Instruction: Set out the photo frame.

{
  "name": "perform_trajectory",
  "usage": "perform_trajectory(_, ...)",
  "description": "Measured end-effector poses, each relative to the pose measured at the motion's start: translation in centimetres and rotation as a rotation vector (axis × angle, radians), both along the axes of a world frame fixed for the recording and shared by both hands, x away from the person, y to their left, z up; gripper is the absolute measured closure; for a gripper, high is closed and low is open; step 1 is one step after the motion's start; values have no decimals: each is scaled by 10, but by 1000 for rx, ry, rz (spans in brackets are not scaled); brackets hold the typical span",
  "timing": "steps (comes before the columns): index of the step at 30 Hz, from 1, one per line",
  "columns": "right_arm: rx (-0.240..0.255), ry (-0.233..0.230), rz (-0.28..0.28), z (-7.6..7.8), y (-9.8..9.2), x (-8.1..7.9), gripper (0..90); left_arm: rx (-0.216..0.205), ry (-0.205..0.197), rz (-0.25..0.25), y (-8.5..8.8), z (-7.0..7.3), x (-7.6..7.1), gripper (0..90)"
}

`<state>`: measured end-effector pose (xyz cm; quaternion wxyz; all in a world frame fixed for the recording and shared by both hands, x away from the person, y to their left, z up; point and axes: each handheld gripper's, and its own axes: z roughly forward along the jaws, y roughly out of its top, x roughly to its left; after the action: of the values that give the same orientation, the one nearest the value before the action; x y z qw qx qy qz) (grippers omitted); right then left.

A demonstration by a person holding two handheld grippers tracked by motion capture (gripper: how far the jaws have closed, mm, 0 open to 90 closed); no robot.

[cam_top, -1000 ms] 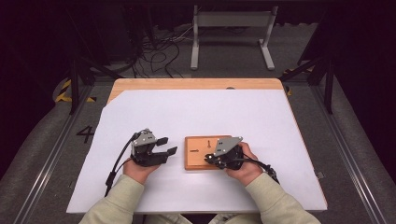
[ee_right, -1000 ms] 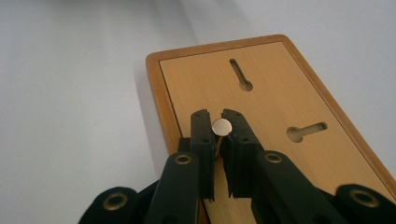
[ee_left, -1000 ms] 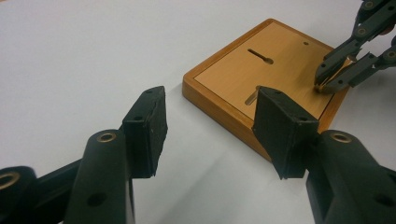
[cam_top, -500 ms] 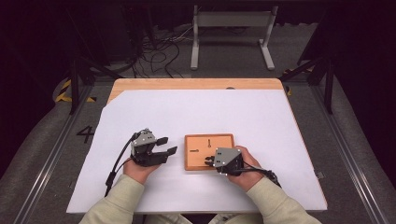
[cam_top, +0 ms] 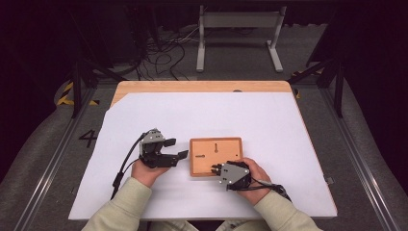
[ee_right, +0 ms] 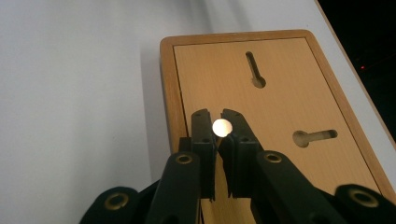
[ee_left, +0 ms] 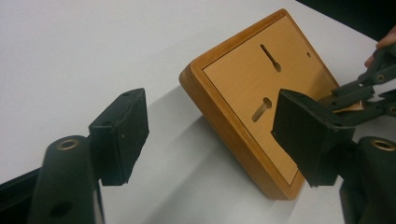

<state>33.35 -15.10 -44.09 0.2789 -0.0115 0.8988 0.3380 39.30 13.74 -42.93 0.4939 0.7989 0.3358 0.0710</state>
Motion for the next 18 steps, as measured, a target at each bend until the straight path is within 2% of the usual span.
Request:
perform_trajectory(2, -9, -19, 5, 0, 0, -2, 840, -21, 41, 5, -5, 2, 6, 245)
perform_trajectory(5, -27, -39, 10, 0, 0, -4, 840, -29, 56, 6, -8, 3, 10, 224)
perform_trajectory(8, -25, -46, 4, -1, 1, -6, 840, -42, 80, 7, -13, 3, 15, 205)
perform_trajectory(12, -25, -53, 2, -2, 1, -8, 841, -61, 96, 9, -16, 2, 23, 187)
perform_trajectory(18, -33, -71, 5, -2, 2, -9, 841, -53, 117, 4, -25, -1, 31, 160)
